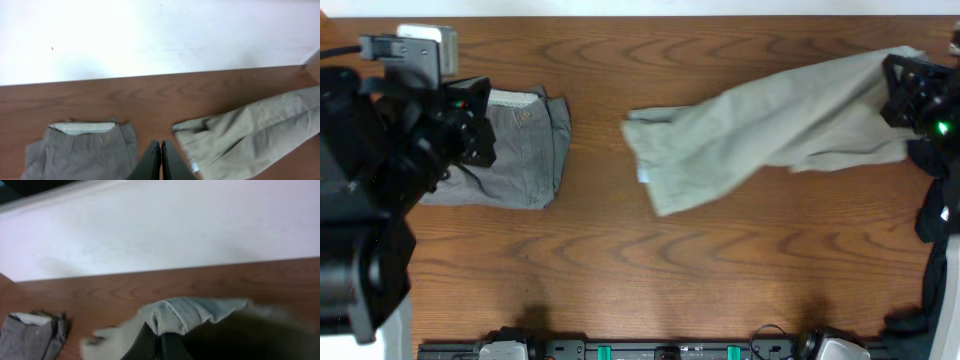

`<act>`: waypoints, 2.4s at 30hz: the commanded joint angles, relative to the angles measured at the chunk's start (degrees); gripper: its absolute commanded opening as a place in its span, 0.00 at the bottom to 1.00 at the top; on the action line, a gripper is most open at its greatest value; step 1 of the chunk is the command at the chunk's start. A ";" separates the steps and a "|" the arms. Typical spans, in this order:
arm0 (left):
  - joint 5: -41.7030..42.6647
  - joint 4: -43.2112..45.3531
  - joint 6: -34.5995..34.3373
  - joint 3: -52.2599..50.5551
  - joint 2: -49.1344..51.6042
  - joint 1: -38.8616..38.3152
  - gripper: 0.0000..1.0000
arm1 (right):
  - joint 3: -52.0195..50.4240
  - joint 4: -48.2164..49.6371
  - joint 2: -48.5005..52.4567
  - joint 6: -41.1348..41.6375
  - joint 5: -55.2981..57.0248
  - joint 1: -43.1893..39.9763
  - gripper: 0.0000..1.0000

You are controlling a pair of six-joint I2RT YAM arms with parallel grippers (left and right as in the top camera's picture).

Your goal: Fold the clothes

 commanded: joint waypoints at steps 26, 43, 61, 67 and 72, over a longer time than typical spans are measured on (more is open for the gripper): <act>26.43 18.51 -8.50 -26.64 43.60 -20.65 0.52 | 0.37 -6.71 2.27 -0.66 2.05 -0.52 0.01; 16.48 25.38 -7.54 -26.67 47.82 -26.21 0.54 | 0.35 -6.80 2.34 -1.33 2.05 -0.52 0.01; 13.62 27.21 -10.34 -26.71 50.34 -27.30 0.54 | 0.37 -6.80 2.34 -1.31 2.05 -0.52 0.01; 14.47 28.59 -10.51 -26.71 51.80 -27.36 0.54 | 0.37 -6.82 2.34 -1.36 2.05 -0.52 0.01; 14.91 29.38 -10.54 -26.69 51.65 -27.41 0.54 | 0.35 -6.82 2.40 -1.53 2.05 -0.52 0.01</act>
